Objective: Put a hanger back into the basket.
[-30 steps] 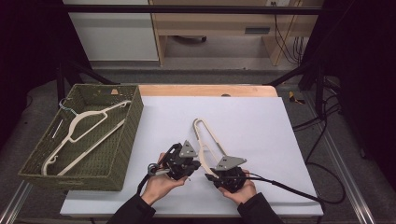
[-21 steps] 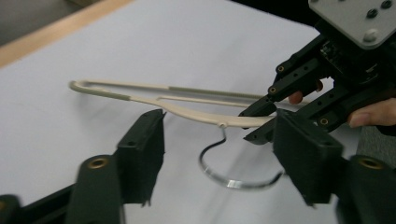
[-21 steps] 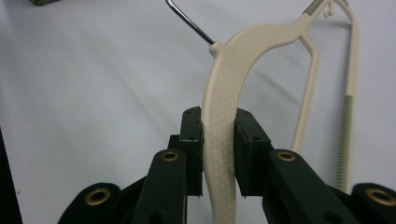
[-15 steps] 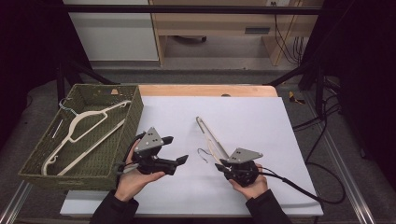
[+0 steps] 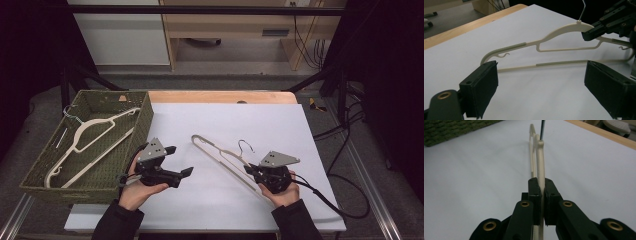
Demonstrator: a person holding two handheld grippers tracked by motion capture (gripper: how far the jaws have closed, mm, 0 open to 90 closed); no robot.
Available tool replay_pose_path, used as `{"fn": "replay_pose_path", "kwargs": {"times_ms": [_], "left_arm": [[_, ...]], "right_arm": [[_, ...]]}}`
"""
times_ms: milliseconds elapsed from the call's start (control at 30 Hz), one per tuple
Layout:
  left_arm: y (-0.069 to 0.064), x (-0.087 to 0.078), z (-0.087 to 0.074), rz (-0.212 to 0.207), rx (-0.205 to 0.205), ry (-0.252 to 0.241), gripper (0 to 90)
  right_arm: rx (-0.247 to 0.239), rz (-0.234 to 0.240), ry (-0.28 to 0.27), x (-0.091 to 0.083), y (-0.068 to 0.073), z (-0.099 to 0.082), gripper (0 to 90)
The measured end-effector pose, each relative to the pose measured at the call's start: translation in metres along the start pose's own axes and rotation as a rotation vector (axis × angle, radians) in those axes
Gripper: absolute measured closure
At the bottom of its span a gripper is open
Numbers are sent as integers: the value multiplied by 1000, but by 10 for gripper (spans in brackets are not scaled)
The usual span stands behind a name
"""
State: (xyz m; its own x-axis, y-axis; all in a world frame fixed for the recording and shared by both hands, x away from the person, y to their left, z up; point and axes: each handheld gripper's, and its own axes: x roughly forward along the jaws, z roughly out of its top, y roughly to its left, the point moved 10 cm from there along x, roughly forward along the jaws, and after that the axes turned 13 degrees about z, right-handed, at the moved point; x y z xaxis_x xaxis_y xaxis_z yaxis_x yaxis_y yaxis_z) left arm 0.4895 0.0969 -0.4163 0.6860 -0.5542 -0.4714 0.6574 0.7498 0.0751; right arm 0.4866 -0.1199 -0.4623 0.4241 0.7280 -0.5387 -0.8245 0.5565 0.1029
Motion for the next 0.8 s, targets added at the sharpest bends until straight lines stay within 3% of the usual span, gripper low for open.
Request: {"fn": "replay_pose_path", "kwargs": {"times_ms": [100, 233, 333, 367, 467, 567, 733, 800], "left_arm": [[-3, -1, 2, -6, 15, -6, 117], [-12, 4, 2, -32, 42, 6, 137], [-16, 8, 1, -33, 64, 20, 156], [-21, 12, 0, -46, 81, 28, 167], [-27, 16, -1, -63, 99, 39, 199], [-37, 24, -5, -94, 138, 64, 271], [-43, 31, -11, -112, 163, 101, 384], [-48, 36, -15, -125, 190, 123, 433]], "right_arm": [[-7, 28, 2, 1, 4, 1, 869], [-20, 164, -34, 5, 26, 9, 869], [-27, 196, -36, 7, 33, 11, 869], [-37, 241, -42, 10, 41, 13, 869], [-42, 270, -40, 12, 47, 14, 869], [-41, 307, -36, 16, 53, 13, 869], [-51, 342, -34, 16, 58, 13, 869], [-57, 359, -31, 16, 62, 13, 869]]}}
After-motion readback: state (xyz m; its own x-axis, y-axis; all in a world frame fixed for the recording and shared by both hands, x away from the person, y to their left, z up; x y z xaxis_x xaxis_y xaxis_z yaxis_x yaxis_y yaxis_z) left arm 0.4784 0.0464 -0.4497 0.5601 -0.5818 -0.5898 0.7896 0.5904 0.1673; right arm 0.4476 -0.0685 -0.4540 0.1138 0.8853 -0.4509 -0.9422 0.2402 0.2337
